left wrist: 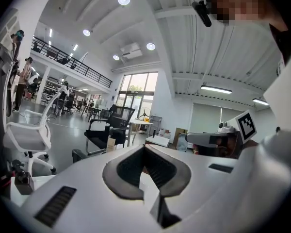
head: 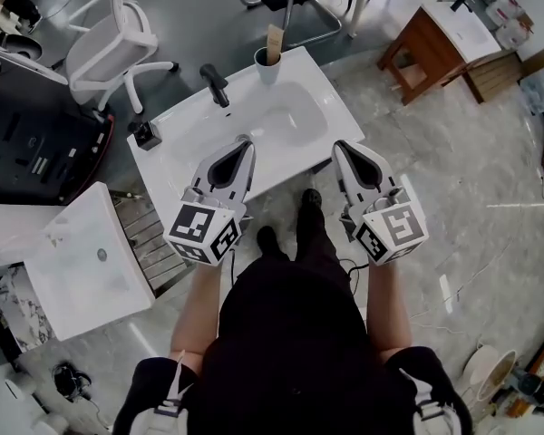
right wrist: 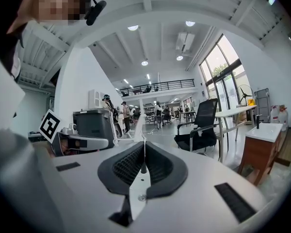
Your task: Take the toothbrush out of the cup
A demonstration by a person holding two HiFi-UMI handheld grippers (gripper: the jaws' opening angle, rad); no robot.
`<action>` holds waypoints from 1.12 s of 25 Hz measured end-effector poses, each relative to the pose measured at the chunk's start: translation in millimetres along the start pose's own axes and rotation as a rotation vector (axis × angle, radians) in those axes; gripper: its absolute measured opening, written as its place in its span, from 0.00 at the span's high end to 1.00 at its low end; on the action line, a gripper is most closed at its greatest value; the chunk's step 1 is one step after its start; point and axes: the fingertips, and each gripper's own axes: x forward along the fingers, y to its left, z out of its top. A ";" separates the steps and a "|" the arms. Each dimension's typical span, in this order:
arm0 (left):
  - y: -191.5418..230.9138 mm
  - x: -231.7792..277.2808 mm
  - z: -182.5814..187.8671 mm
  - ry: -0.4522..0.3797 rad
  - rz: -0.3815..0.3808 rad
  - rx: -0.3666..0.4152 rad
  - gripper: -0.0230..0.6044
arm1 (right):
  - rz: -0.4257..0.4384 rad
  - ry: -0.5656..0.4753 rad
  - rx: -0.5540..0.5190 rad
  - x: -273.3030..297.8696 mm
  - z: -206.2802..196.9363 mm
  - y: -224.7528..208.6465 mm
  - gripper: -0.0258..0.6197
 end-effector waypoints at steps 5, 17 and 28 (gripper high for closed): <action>17.1 26.4 5.3 0.002 0.036 -0.009 0.94 | 0.042 0.005 0.000 31.7 5.6 -21.5 0.91; 49.0 105.7 35.4 0.012 0.143 0.005 0.94 | 0.188 0.008 -0.013 131.1 35.7 -92.3 0.91; 64.3 141.0 30.2 0.026 0.301 -0.015 0.94 | 0.313 0.108 0.003 204.3 17.9 -131.8 0.91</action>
